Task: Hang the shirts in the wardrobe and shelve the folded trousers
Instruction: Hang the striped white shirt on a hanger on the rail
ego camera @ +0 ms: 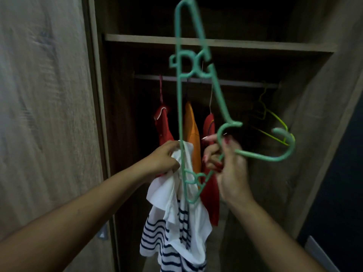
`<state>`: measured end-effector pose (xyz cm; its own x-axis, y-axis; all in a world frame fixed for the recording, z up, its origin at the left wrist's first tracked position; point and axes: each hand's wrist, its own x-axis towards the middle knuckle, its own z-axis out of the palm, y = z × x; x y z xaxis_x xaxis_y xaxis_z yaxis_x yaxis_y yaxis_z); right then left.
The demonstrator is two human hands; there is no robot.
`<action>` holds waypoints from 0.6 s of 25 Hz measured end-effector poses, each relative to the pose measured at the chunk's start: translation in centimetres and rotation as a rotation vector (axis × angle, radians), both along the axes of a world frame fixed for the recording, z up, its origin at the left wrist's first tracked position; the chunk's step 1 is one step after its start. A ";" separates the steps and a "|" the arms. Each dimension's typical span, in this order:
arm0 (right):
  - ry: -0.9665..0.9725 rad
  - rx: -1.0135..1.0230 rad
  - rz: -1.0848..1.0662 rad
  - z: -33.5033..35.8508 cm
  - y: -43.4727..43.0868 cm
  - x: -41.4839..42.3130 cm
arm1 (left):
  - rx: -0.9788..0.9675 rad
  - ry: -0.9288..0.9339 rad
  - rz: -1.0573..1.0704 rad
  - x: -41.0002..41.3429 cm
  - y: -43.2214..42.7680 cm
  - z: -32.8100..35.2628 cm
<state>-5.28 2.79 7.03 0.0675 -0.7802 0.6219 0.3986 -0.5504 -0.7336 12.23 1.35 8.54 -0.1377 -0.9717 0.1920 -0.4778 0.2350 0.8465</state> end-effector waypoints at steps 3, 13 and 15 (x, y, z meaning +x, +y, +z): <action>0.254 0.080 -0.012 -4.9 -2.9 -1.0 | -0.006 0.069 0.047 1.6 0.4 1.4; 0.971 0.147 -0.003 -5.1 -6.4 -9.2 | -0.114 -0.330 0.063 8.7 -0.2 0.7; 1.003 0.172 -0.032 -5.3 -6.7 -9.1 | -0.123 -0.461 0.040 8.5 -0.2 0.6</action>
